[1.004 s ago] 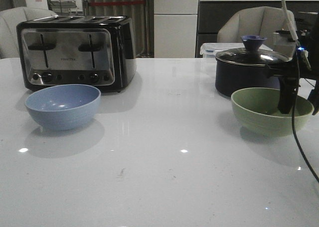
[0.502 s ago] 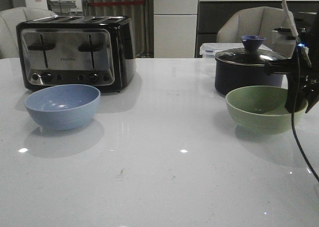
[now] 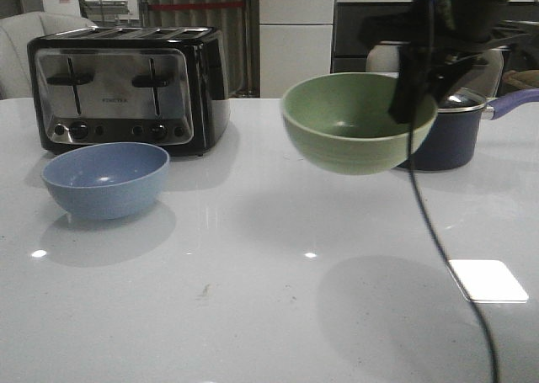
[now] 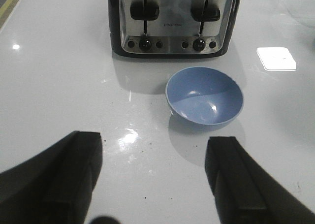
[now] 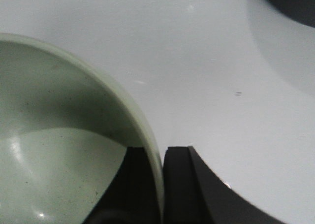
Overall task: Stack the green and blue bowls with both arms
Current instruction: 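Lift the green bowl and carry it toward the table center, set down, then open the right gripper and raise it away from the green bowl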
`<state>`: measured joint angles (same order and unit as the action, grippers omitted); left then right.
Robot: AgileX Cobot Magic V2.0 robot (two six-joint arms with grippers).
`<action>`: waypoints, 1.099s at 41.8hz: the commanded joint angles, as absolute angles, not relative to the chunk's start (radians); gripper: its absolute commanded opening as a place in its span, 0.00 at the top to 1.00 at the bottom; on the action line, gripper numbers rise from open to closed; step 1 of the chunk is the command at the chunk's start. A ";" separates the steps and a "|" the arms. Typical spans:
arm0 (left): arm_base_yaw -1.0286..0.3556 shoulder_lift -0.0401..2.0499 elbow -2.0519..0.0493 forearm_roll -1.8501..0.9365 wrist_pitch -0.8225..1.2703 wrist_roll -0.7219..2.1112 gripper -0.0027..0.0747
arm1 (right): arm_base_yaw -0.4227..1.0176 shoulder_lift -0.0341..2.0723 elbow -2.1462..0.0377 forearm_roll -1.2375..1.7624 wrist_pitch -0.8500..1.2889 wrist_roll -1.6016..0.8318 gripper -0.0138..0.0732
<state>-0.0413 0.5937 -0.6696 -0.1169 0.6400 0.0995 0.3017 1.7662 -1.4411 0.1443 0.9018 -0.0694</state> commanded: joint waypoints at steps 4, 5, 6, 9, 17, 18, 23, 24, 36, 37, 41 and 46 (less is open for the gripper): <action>-0.043 0.601 -0.696 -0.126 0.571 0.100 0.31 | 0.419 1.755 -1.468 0.163 0.851 -0.081 0.65; -0.043 0.601 -0.696 -0.126 0.571 0.100 0.31 | 0.435 1.764 -1.468 0.163 0.847 -0.081 0.65; -0.043 0.601 -0.696 -0.126 0.571 0.100 0.31 | 0.446 1.770 -1.468 0.164 0.845 -0.081 0.65; -0.043 0.601 -0.696 -0.126 0.571 0.100 0.31 | 0.480 1.795 -1.468 0.166 0.841 -0.081 0.65; -0.043 0.601 -0.696 -0.126 0.571 0.100 0.31 | 0.515 1.861 -1.468 0.166 0.828 -0.081 0.65; -0.043 0.601 -0.696 -0.126 0.571 0.100 0.31 | 0.515 1.865 -1.468 0.166 0.826 -0.081 0.65; -0.043 0.601 -0.696 -0.126 0.571 0.100 0.31 | 0.515 1.892 -1.468 0.164 0.827 -0.081 0.65; -0.043 0.601 -0.696 -0.126 0.571 0.100 0.31 | 0.515 1.898 -1.468 0.164 0.827 -0.081 0.65; -0.043 0.601 -0.696 -0.126 0.565 0.100 0.31 | 0.515 1.930 -1.468 0.142 0.835 -0.081 0.47; -0.043 0.601 -0.696 -0.126 0.565 0.100 0.31 | 0.515 1.930 -1.469 0.136 0.834 -0.081 0.41; -0.043 0.601 -0.696 -0.126 0.565 0.100 0.31 | 0.515 1.920 -1.473 0.115 0.834 -0.081 0.27; -0.043 0.601 -0.696 -0.126 0.565 0.100 0.31 | 0.517 1.859 -1.467 0.112 0.822 -0.081 0.24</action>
